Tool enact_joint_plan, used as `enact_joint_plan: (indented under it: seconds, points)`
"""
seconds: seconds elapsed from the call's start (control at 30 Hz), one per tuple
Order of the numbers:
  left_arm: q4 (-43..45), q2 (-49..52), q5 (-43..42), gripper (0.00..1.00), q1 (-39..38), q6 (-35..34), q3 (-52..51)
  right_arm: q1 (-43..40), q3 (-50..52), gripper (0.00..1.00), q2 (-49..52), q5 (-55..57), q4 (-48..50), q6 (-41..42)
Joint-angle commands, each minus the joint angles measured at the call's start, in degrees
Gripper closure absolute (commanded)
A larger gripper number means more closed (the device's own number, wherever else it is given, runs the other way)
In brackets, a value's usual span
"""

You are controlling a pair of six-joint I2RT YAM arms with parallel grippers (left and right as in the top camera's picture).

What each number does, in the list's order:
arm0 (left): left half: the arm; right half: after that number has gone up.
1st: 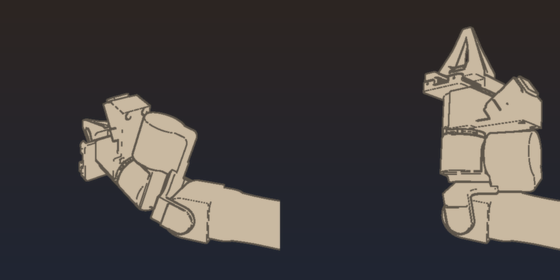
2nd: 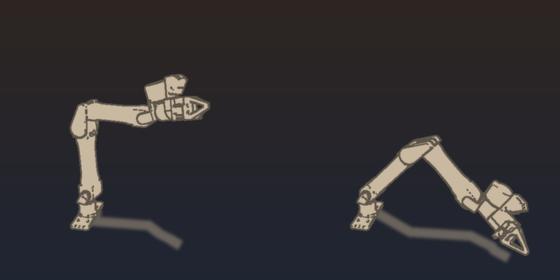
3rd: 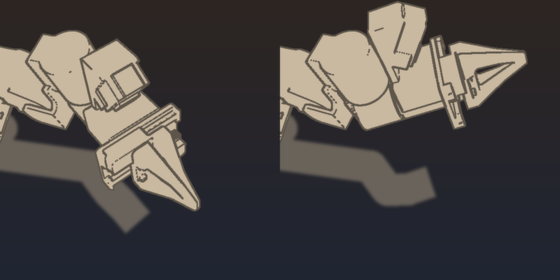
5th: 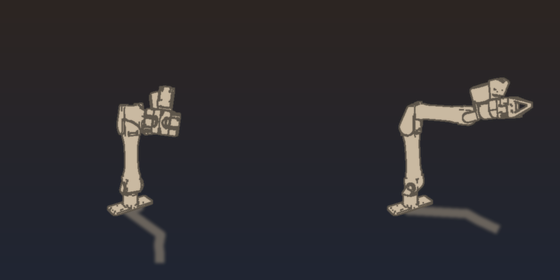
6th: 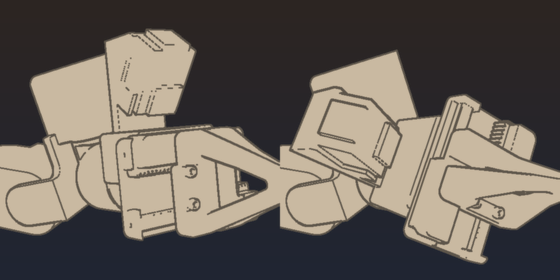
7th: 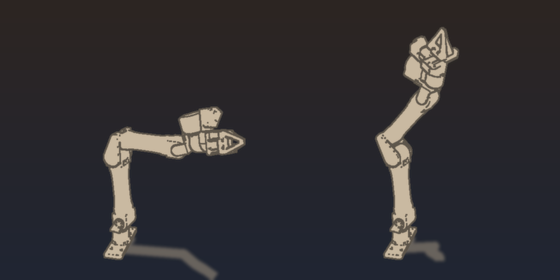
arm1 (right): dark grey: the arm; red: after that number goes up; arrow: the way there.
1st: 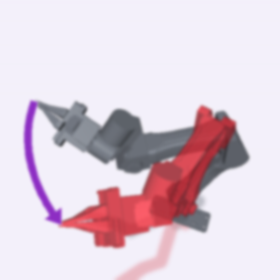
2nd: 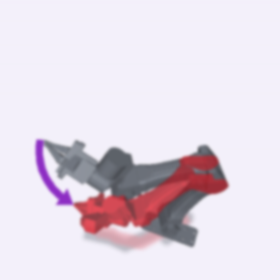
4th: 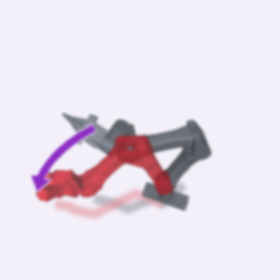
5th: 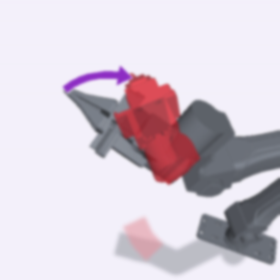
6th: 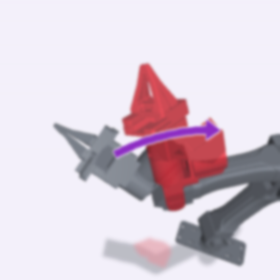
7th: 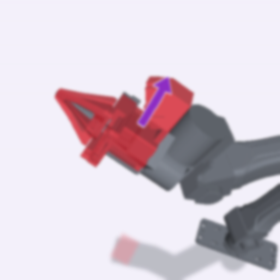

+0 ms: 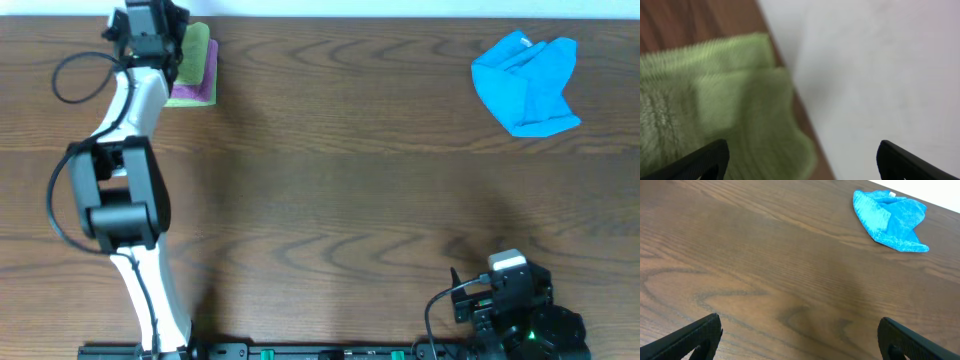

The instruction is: Fold the cloth

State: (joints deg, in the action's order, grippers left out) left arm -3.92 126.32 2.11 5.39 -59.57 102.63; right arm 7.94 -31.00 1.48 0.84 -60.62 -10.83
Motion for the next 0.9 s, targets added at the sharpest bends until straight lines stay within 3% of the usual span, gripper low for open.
enact_joint_plan:
  seconds: [0.0, 0.1, 0.2, 0.3, 0.4, 0.47, 0.57, 0.7, 0.8, 0.87]
  points:
    - [-4.0, -7.8, 1.2, 0.05, 2.1, 2.9, 0.3, -0.2, 0.1, 0.01, -0.1, -0.2, -0.1, -0.4]
    - [-14.4, -13.2, 0.8, 0.05, 3.0, 5.9, 0.3, -0.2, 0.1, 0.01, -0.1, -0.2, -0.1, -0.4]
    - [-29.5, -20.7, 0.9, 0.05, 2.7, 13.4, 0.3, -0.2, 0.1, 0.01, -0.1, -0.2, -0.1, -0.4]
    - [-43.8, -28.9, 4.9, 0.05, 1.3, 24.0, 0.1, -0.2, 0.1, 0.01, -0.1, -0.2, -0.1, -0.4]
    - [-50.1, -37.6, 8.5, 0.05, 0.5, 38.9, -2.3, -0.2, 0.1, 0.01, -0.1, -0.2, -0.1, -0.4]
    - [-50.1, -45.1, 8.4, 0.05, 0.0, 50.1, -7.3, -0.2, 0.1, 0.01, -0.1, -0.2, -0.1, -0.4]
    - [-48.9, -56.0, 8.6, 0.05, -0.5, 56.8, -18.6, -0.2, 0.1, 0.01, -0.1, -0.2, -0.1, -0.4]
    - [-45.7, -70.7, 8.3, 0.05, -0.5, 57.2, -40.2, -0.2, 0.1, 0.01, -0.1, -0.2, -0.1, -0.4]
    - [-38.4, -83.6, 8.0, 0.05, -0.5, 53.8, -62.1, -0.2, 0.1, 0.01, -0.1, -0.2, -0.1, -0.4]
    - [-32.9, -90.6, 2.8, 0.05, -0.5, 56.5, -73.2, -0.2, 0.1, 0.01, -0.1, -0.2, -0.1, -0.4]
